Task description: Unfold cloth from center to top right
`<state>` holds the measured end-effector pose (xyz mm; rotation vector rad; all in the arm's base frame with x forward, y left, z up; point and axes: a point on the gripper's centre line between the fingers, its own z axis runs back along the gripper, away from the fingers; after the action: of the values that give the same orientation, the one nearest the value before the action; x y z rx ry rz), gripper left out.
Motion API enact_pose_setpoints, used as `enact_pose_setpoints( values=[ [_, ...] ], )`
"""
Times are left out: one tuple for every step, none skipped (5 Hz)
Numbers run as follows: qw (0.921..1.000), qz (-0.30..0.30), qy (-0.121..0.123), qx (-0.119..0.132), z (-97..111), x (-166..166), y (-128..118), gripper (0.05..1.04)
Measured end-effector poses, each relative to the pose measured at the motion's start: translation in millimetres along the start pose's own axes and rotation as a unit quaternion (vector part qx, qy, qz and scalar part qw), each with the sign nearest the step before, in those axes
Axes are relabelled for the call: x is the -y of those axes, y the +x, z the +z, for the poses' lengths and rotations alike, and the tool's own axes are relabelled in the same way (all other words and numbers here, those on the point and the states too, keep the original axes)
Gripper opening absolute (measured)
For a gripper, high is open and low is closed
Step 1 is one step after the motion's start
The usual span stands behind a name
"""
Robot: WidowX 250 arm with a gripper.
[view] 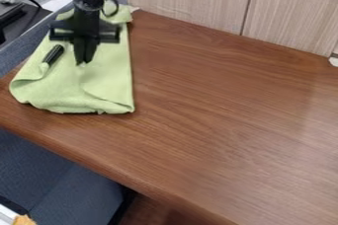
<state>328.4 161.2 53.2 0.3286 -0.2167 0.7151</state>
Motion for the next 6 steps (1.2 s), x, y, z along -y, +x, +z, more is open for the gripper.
enact_pose_setpoints(
  values=[
    [0.9998,0.003,-0.019,0.009,17,8,1,0.054],
    [0.9993,-0.009,-0.035,0.01,33,28,-7,0.054],
    [0.9975,-0.045,-0.041,0.036,50,64,-19,0.054],
    [0.9964,-0.055,-0.053,0.038,53,86,-23,0.054],
    [0.994,-0.066,-0.078,0.04,58,115,-27,0.054],
    [0.992,-0.076,-0.092,0.041,51,140,-32,0.054]
  ],
)
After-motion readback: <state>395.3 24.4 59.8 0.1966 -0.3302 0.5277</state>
